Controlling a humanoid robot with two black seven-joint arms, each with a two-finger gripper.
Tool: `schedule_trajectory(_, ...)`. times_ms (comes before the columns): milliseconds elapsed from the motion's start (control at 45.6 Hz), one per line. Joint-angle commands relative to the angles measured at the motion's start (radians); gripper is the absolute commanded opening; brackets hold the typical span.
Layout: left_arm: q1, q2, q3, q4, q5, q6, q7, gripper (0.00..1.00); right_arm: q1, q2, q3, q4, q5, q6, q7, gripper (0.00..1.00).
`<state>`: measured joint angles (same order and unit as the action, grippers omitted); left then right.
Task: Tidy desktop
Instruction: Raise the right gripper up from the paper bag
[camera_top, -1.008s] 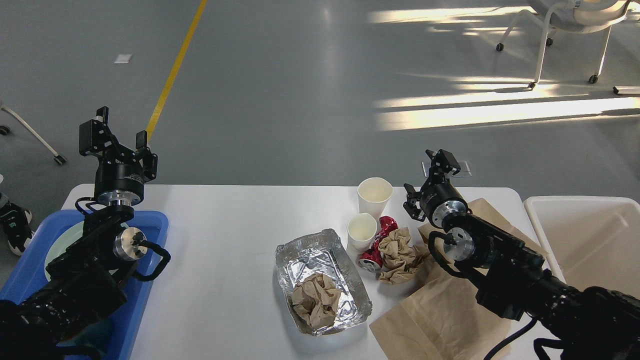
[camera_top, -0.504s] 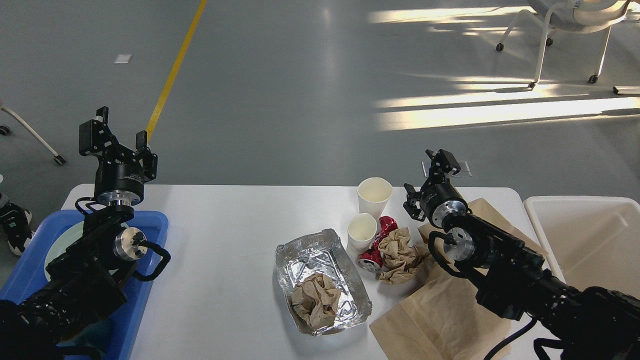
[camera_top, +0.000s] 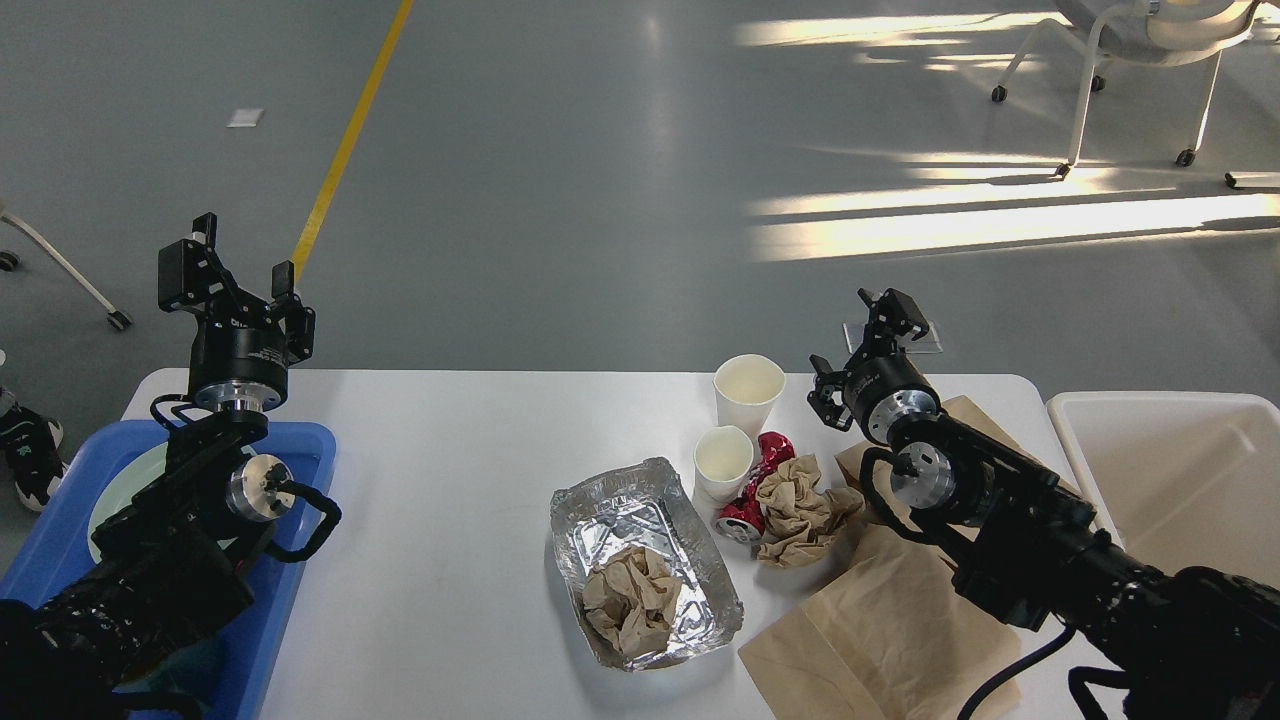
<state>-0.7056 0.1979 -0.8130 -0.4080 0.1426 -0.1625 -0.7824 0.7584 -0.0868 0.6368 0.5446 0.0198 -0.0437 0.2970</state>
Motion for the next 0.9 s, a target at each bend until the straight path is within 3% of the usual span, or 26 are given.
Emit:
schedule_trajectory(0,0.002,0.0,0.0,0.0,0.0,0.0,0.0,0.97,0.027,-0.039,0.0,-0.002,0.0,0.001,0.001,1.0)
schedule_trajectory(876,0.0,0.0,0.0,0.0,0.0,0.0,0.0,0.97,0.024,-0.096,0.027,-0.008,0.0,-0.004,0.008,1.0)
